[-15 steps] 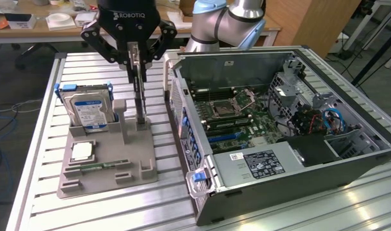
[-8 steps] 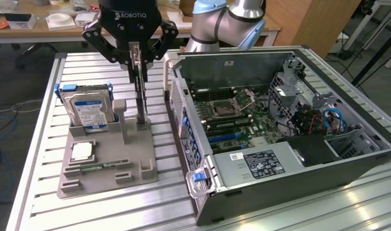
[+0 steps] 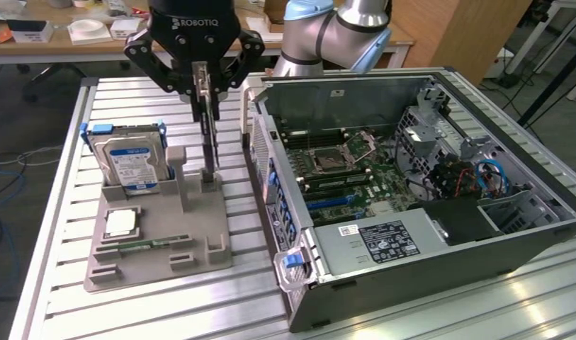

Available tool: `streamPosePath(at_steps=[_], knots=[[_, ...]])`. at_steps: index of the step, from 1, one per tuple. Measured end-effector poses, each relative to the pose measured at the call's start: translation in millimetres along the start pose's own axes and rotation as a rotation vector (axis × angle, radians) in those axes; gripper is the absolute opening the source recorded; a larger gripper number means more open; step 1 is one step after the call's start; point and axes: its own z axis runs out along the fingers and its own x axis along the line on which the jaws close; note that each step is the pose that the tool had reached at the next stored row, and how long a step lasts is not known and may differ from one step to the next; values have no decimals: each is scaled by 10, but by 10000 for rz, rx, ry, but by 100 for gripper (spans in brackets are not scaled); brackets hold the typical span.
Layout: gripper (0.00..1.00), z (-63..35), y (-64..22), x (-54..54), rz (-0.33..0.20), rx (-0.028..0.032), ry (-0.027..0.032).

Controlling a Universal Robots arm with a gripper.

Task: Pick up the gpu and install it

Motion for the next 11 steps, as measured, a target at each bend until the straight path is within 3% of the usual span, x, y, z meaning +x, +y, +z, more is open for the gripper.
streamPosePath(at_steps=[11], knots=[[26,1,4,-31,2,1,0]])
